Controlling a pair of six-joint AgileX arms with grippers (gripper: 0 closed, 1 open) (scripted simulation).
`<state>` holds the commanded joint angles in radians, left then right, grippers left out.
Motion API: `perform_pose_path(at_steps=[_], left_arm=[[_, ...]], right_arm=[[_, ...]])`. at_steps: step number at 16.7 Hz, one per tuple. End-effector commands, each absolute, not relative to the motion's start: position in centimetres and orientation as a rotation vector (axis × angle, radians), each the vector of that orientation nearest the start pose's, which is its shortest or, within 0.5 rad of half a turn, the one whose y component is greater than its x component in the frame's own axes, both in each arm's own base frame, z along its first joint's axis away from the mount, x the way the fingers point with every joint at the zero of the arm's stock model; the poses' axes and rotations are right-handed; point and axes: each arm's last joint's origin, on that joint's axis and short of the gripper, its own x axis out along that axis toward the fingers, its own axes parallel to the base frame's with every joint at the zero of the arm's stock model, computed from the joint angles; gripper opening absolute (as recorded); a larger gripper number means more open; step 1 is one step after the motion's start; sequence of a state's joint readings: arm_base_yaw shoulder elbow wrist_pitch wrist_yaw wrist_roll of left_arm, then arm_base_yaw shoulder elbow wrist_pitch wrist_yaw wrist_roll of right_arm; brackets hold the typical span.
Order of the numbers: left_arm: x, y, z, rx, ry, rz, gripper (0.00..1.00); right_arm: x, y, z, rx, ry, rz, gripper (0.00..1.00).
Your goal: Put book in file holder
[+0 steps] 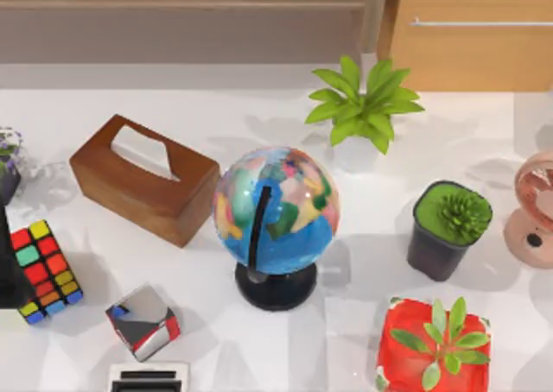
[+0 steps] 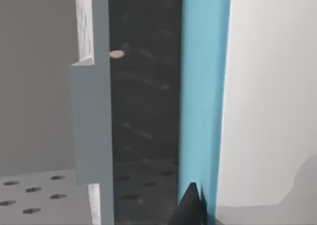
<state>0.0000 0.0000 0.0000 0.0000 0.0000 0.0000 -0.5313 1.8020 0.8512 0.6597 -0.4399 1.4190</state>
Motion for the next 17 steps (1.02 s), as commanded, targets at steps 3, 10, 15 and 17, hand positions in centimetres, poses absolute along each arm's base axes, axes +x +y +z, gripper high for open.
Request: perform_pose_path(at_steps=[3, 10, 15, 17], left_arm=[[10.6, -0.1, 16.0, 0.000, 0.000, 0.000, 1.00], [10.6, -0.1, 16.0, 0.000, 0.000, 0.000, 1.00], [10.6, -0.1, 16.0, 0.000, 0.000, 0.000, 1.00], [10.6, -0.1, 16.0, 0.000, 0.000, 0.000, 1.00]], right_arm=[[34.0, -17.7, 15.5, 1.561, 0.192, -0.229, 0.00], [34.0, -17.8, 15.4, 1.563, 0.191, -0.231, 0.00], [36.4, -17.6, 15.3, 1.558, 0.191, -0.218, 0.00], [37.0, -17.7, 14.9, 1.562, 0.193, -0.228, 0.00]])
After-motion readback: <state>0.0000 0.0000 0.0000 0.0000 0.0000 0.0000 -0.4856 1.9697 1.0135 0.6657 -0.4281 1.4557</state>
